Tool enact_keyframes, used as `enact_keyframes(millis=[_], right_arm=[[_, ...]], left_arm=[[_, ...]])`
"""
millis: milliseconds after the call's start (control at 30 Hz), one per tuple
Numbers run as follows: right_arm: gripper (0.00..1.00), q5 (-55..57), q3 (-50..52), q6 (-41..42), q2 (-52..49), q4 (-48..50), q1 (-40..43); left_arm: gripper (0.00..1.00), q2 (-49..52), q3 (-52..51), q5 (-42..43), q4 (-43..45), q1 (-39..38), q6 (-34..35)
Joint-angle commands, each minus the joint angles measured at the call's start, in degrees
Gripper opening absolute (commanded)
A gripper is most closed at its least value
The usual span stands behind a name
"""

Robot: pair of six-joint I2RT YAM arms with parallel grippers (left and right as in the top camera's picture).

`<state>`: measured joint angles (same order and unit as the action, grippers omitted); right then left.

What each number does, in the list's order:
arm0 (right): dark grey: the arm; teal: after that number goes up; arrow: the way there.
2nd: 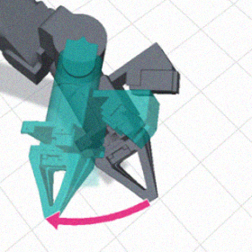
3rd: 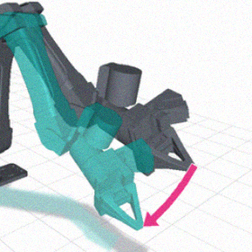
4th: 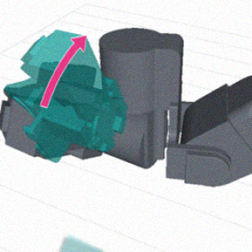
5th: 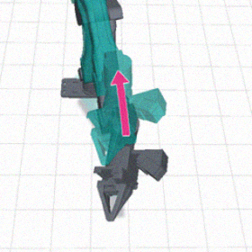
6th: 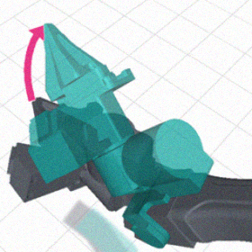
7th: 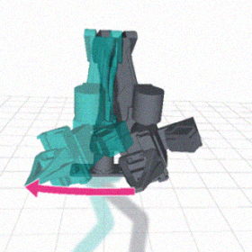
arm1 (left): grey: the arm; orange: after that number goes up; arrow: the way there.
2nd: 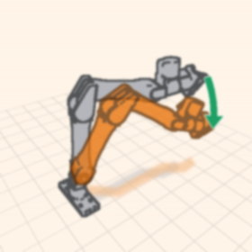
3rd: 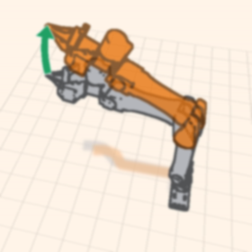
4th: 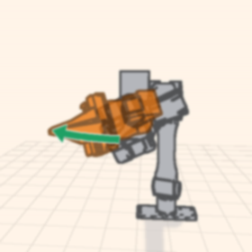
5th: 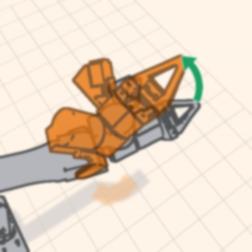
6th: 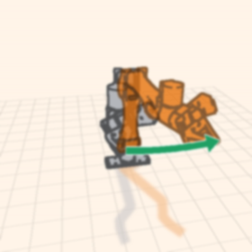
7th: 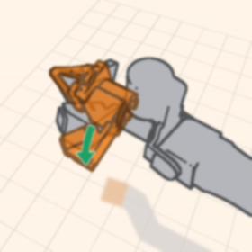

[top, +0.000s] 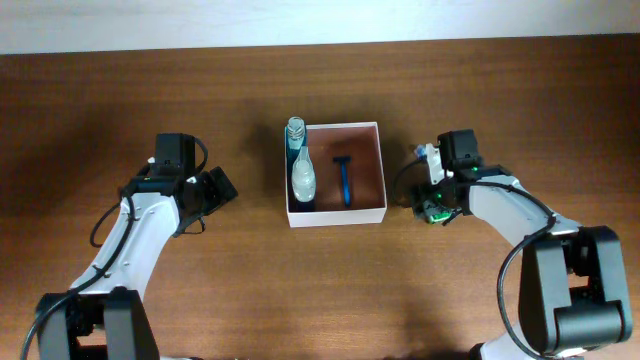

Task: Pack container
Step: 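Lower the right gripper and close it on the Dettol soap bar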

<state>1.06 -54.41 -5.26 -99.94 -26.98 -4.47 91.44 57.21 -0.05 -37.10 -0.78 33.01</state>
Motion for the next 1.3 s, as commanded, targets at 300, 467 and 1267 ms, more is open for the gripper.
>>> enact_keyframes(millis=[300,467,1267], right_arm=[[0.96,-5.6,0.98,1.01,-0.83,-0.87,0.74],[0.96,-5.6,1.77,1.01,-0.83,-0.63,0.74],[0.97,-10.49,2.14,-4.81,-0.83,1.31,0.74]], left_arm=[[1.0,0.17,-0.17,-0.37,-0.04,0.09,-0.31],[1.0,0.17,-0.17,-0.37,-0.04,0.09,-0.31],[1.0,0.17,-0.17,-0.37,-0.04,0.09,-0.31]])
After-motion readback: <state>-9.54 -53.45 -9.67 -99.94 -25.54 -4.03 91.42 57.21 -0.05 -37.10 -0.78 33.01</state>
